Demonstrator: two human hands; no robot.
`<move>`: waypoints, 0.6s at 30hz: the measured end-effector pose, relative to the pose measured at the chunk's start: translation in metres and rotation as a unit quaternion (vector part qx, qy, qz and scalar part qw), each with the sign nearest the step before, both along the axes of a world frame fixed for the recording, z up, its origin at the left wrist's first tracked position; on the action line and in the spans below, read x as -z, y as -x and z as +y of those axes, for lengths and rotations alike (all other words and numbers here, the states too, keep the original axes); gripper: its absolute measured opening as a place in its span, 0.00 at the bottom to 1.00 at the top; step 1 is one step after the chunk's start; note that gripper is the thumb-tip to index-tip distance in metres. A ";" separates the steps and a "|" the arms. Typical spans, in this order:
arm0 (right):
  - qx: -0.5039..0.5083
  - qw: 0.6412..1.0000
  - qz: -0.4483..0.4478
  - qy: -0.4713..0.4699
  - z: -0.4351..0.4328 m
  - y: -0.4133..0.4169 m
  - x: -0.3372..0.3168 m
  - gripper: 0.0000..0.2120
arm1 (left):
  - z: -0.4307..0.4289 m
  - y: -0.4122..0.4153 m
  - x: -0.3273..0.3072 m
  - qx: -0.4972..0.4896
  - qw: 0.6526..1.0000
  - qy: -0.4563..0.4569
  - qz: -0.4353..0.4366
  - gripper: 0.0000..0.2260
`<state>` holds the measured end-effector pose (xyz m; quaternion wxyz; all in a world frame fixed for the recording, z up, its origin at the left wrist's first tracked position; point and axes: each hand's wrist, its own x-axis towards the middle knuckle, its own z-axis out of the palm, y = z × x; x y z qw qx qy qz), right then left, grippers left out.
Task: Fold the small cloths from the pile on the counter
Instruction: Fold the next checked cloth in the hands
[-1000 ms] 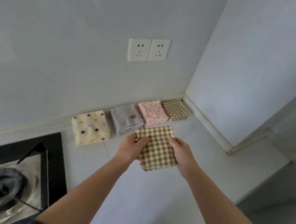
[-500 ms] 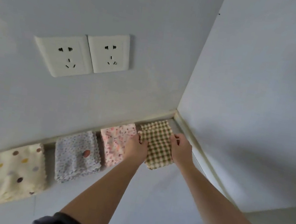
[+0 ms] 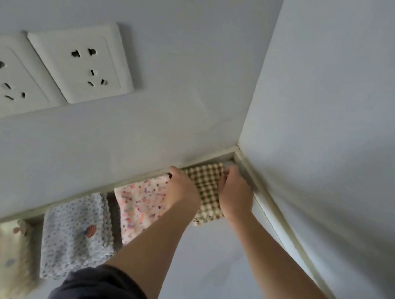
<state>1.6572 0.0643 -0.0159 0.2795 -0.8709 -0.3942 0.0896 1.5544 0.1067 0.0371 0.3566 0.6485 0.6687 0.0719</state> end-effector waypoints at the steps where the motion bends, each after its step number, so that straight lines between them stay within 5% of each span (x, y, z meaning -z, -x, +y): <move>1: -0.008 1.000 -0.015 -0.017 -0.002 -0.001 -0.001 0.05 | -0.003 0.003 0.000 0.043 0.998 -0.048 0.026 0.22; 5: -0.158 0.975 -0.141 -0.071 -0.014 -0.006 0.003 0.20 | -0.021 0.015 0.005 0.241 0.918 -0.258 0.178 0.32; 8: -0.283 0.950 -0.087 0.100 -0.025 -0.008 0.005 0.37 | -0.027 0.019 0.021 0.346 0.873 -0.187 0.289 0.32; 10: -0.274 0.945 -0.089 0.155 -0.027 -0.010 0.011 0.38 | -0.024 0.021 0.030 0.364 0.856 -0.153 0.333 0.31; 14: -0.252 0.938 -0.097 0.217 -0.024 -0.004 0.008 0.26 | -0.017 0.024 0.023 0.383 0.844 -0.138 0.349 0.29; 18: -0.178 0.974 -0.065 0.125 -0.046 0.019 -0.004 0.30 | -0.044 0.062 -0.003 0.355 0.895 -0.180 0.200 0.26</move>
